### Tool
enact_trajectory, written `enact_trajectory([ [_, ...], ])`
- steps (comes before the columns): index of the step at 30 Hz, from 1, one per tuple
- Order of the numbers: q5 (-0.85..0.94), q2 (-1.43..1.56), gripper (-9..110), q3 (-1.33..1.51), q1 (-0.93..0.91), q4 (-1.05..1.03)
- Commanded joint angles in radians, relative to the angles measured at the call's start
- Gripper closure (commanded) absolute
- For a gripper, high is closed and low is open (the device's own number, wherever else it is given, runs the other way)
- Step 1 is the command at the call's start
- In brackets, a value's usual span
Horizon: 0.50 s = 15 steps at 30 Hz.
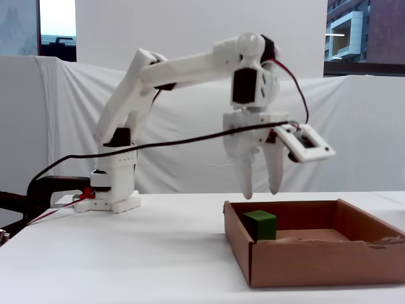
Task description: Grasp a green cube and put it in a box.
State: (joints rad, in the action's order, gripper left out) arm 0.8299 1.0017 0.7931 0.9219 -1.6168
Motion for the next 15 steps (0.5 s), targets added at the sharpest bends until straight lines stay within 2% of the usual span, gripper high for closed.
enact_trajectory([
  [1, -0.002, 0.149, 80, 0.034, -0.021, -0.043],
  [15, 0.009, 0.696, 80, 0.591, -0.245, -0.002],
])
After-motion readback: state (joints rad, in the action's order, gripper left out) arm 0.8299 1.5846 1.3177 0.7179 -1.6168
